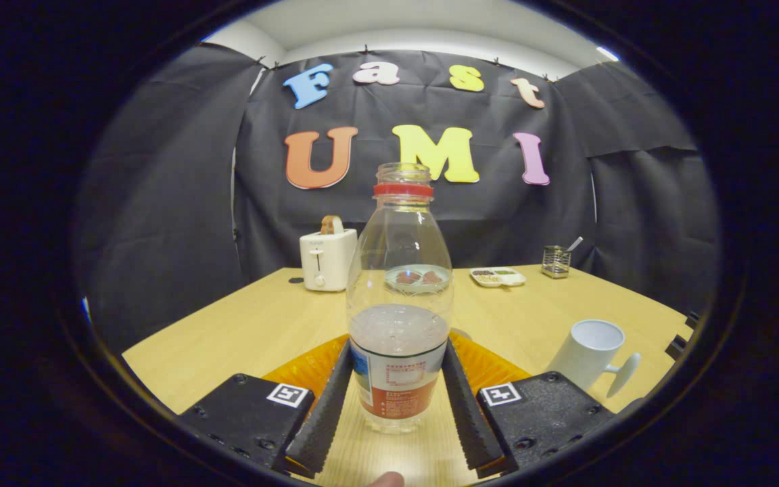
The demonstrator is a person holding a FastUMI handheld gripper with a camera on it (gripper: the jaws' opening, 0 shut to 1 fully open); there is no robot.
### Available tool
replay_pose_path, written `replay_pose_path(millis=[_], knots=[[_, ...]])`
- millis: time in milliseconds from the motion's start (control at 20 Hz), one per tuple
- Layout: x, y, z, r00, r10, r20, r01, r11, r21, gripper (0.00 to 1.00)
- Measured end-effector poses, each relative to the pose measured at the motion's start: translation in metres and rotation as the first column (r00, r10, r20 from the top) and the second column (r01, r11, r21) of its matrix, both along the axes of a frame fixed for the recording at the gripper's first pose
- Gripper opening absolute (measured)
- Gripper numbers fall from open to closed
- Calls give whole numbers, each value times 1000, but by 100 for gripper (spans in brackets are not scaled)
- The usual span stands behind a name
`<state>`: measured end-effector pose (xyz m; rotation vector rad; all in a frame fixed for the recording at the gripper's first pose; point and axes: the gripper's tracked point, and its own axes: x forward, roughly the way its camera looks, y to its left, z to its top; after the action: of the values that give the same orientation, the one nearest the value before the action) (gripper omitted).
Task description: Take the bottle from table, then pour the juice into the cup, finally place the bottle on the coaster
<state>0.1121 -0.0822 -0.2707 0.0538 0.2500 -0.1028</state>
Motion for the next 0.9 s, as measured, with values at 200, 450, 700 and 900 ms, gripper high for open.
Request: replay_pose_path(millis=[200, 450, 700, 900], knots=[[1, -22, 26, 997, -61, 38, 52, 980, 192, 77], [8, -35, 35, 994, -98, 56, 59, 874, 482, 77], [14, -37, 22, 992, -124, 5, 92, 763, 640, 76], [17, -35, 21, 984, -176, -5, 108, 582, 806, 76]])
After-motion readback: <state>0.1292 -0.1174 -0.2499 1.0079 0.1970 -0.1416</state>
